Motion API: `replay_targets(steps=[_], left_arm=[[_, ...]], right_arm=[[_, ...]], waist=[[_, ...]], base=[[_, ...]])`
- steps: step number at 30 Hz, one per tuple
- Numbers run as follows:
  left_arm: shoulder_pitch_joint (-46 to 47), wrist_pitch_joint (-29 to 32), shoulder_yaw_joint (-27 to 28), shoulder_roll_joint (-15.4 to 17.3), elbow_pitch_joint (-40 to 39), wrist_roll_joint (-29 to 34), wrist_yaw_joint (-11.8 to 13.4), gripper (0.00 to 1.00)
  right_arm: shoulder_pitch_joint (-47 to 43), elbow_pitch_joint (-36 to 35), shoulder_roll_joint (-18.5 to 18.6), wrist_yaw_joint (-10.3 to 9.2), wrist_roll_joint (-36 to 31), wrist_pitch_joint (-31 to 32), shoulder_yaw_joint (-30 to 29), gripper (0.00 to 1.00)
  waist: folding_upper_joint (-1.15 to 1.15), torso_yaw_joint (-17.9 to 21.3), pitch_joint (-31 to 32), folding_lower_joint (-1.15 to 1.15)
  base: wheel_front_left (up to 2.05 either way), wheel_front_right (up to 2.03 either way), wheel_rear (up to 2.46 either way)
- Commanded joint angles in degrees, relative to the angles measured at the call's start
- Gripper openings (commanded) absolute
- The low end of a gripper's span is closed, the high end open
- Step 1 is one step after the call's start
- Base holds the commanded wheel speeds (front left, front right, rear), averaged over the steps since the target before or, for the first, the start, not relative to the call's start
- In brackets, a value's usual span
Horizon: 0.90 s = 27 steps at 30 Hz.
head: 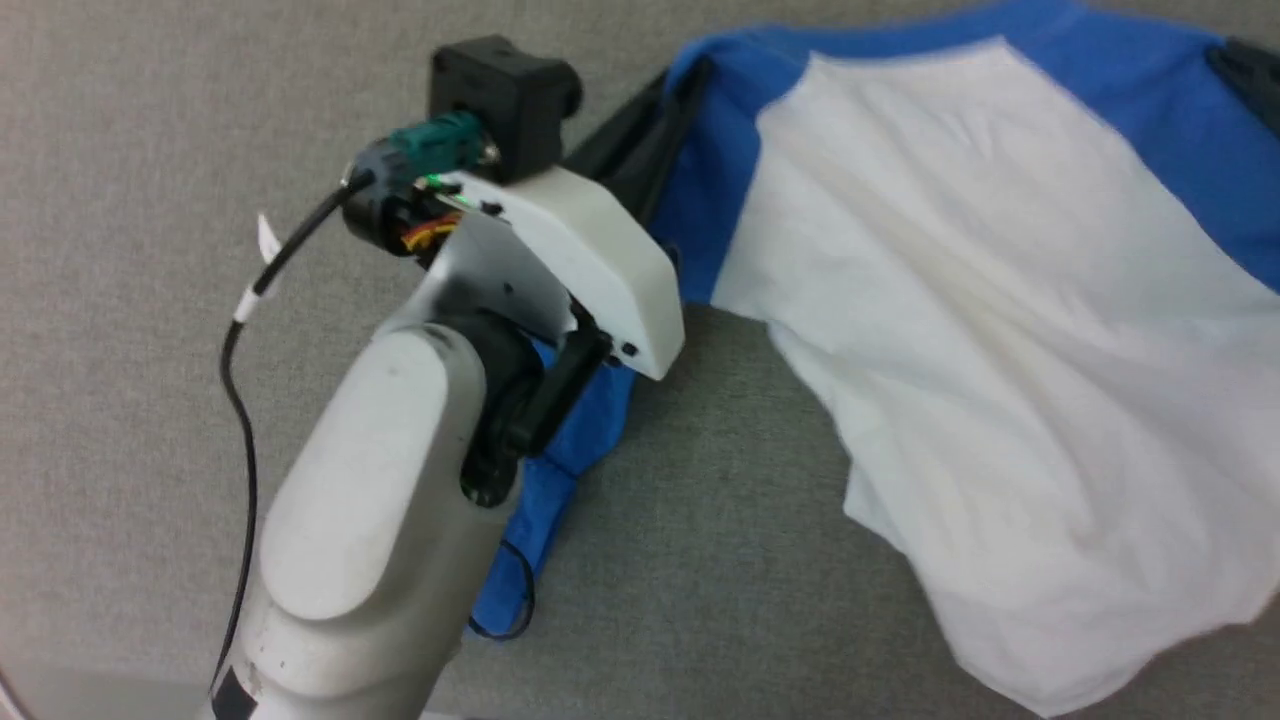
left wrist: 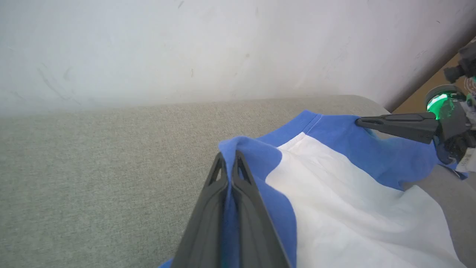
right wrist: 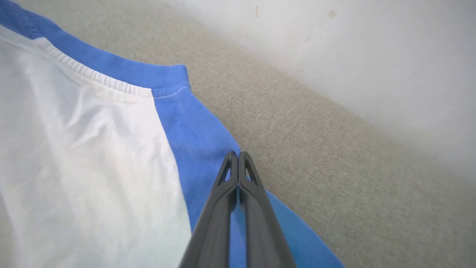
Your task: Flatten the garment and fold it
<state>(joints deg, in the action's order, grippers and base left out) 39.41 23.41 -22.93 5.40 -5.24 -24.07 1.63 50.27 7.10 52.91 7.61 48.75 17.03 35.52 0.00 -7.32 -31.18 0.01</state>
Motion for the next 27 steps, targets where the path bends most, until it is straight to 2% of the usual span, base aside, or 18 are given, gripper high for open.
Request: replay_targets(steps=[1, 6, 11, 20, 27], left_arm=[[1.08, -0.82, 0.53, 0.4, 0.23, 0.49, 0.27, 0.0], [2.79, -3.65, 2.37, 2.24, 1.0, 1.91, 0.43, 0.0], [6.03, -3.31, 3.09, 4.46, 1.89, 2.97, -0.39, 0.0], [16.02, 1.02, 4.69, 8.81, 4.2, 3.67, -2.78, 0.0], [20.41, 5.38, 5.2, 9.04, 5.23, 1.09, -3.8, 0.0]], right_arm=[[0.77, 0.41, -0.6, -0.12, -0.33, -1.44, -0.92, 0.0], [0.96, 2.01, -4.3, -0.12, -1.97, -7.94, -5.9, 0.0], [1.47, 2.78, -7.81, -0.12, -5.06, -9.97, -9.92, 0.0], [4.99, 0.37, -13.51, -0.12, -10.28, -6.89, -14.88, 0.0], [8.0, -2.51, -16.9, -0.12, -11.29, -1.78, -16.88, 0.0]], waist=[[0.0, 3.73, 5.22, -0.01], [0.0, 6.19, 11.16, -0.01], [0.0, 7.66, 16.77, -0.01], [0.0, 9.09, 24.02, -0.01], [0.0, 9.43, 27.07, -0.01]], base=[[0.0, 0.0, 0.0], [0.0, 0.0, 0.0], [0.0, 0.0, 0.0], [0.0, 0.0, 0.0], [0.0, 0.0, 0.0]])
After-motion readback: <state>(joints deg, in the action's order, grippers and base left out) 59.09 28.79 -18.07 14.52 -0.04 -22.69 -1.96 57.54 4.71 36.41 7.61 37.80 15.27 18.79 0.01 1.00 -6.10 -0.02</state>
